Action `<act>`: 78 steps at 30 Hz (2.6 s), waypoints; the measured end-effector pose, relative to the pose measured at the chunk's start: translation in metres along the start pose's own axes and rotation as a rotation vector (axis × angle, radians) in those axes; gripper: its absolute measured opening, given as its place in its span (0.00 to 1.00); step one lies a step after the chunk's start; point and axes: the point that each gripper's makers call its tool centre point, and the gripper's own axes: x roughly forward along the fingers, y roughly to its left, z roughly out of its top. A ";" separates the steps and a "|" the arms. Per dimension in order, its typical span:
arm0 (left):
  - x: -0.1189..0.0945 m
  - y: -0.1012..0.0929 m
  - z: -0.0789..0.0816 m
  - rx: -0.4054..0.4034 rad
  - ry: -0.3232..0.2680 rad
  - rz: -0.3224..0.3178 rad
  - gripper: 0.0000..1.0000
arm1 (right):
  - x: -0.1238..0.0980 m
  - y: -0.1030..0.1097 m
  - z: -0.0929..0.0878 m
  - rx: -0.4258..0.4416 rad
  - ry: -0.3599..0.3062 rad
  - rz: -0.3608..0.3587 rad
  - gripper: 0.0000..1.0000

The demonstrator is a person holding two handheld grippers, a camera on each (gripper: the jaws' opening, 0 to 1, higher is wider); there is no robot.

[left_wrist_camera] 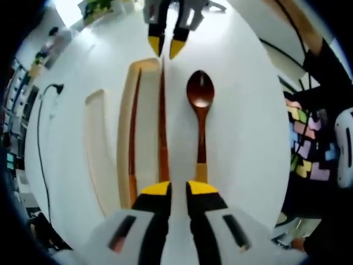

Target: Arrange the utensils inside the cutlery case until each visible utensil rests in its matching compartment.

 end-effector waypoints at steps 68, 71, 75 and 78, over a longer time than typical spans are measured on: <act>0.014 -0.004 0.009 0.081 0.061 -0.049 0.13 | 0.001 0.026 -0.003 -0.207 0.016 0.088 0.00; 0.015 0.000 0.010 0.079 0.057 -0.028 0.06 | 0.001 0.026 -0.004 -0.178 -0.009 0.077 0.01; 0.016 0.000 0.011 0.087 0.084 -0.005 0.06 | 0.001 0.026 -0.004 -0.147 -0.029 0.063 0.01; 0.017 0.000 0.011 0.074 0.124 0.015 0.06 | 0.001 0.027 -0.003 -0.197 -0.009 0.028 0.01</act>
